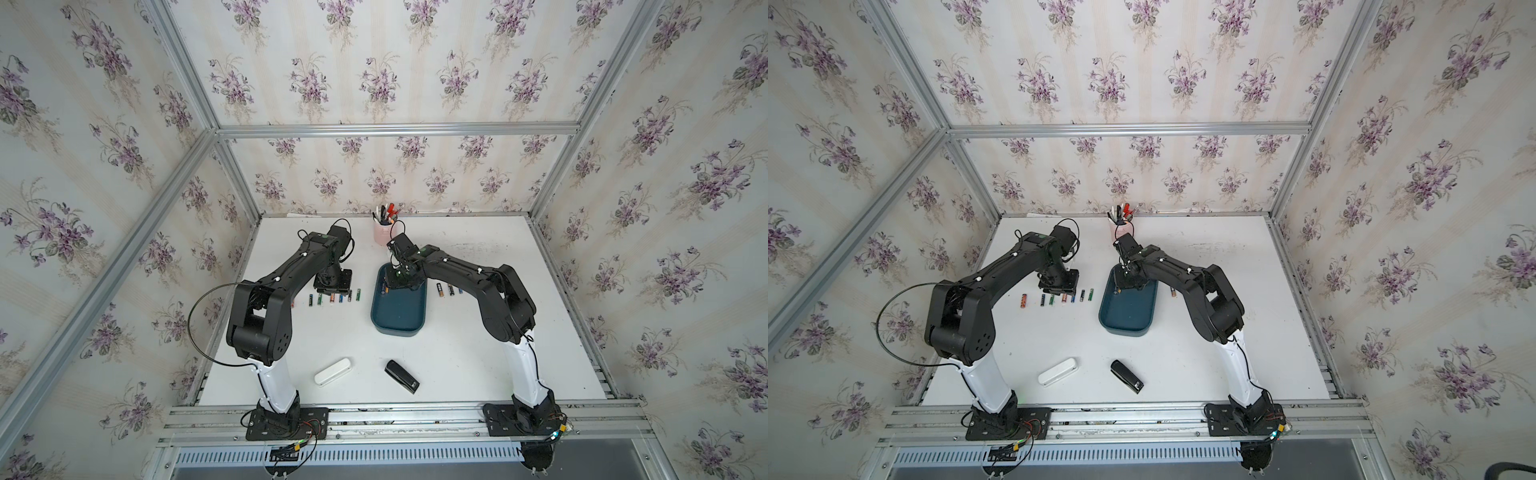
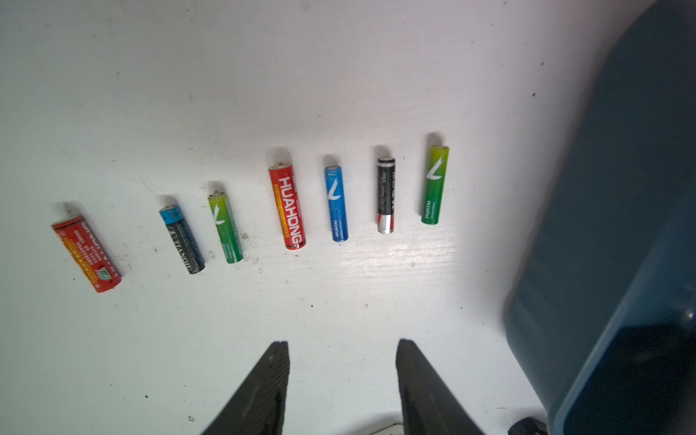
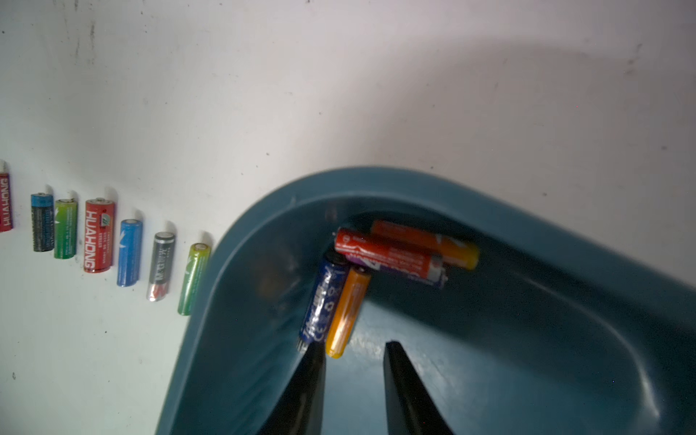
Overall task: Take the batteries out of the storage box
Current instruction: Pick up the battery from the storage box.
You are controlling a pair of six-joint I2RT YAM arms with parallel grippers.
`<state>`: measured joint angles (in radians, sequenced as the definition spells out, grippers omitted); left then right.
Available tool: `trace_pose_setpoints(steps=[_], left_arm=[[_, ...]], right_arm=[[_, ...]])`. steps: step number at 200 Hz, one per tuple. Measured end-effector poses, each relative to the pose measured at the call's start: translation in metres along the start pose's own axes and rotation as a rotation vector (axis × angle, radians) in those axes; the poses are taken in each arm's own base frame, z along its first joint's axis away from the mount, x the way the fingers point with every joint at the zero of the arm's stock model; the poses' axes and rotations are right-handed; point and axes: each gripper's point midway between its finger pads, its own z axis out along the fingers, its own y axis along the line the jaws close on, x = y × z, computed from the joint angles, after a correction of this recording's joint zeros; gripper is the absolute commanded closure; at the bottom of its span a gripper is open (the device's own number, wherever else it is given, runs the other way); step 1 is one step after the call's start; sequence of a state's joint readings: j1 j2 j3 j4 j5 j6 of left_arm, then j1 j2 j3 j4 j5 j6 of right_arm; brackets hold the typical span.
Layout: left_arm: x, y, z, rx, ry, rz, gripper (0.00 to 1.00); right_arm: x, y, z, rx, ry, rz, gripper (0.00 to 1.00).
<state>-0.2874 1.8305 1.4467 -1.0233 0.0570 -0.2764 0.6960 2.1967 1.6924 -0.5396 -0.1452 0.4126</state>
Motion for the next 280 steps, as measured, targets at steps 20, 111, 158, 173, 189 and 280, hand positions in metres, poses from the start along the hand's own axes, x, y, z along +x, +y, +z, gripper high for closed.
trace_pose_setpoints(steps=[20,111,158,173,189,280], left_arm=[[0.002,0.0,0.002,-0.001,0.006,0.0,0.49],[0.003,0.001,0.003,-0.002,0.009,0.006,0.49],[0.003,0.001,0.003,-0.002,0.009,0.008,0.49],[0.003,0.001,0.003,-0.002,0.009,0.008,0.49],[0.003,0.001,0.003,-0.002,0.009,0.008,0.48],[0.002,0.0,0.002,-0.002,0.005,0.008,0.48]], right_arm=[[-0.001,0.0,0.003,0.003,0.002,0.003,0.68],[-0.002,-0.006,0.017,0.058,0.003,-0.028,0.68],[-0.002,-0.008,0.018,0.133,-0.002,-0.071,0.68],[-0.002,-0.008,0.018,0.15,-0.004,-0.079,0.68],[-0.002,-0.007,0.017,0.156,-0.001,-0.084,0.68],[0.0,-0.004,0.017,0.225,-0.015,-0.115,0.68]])
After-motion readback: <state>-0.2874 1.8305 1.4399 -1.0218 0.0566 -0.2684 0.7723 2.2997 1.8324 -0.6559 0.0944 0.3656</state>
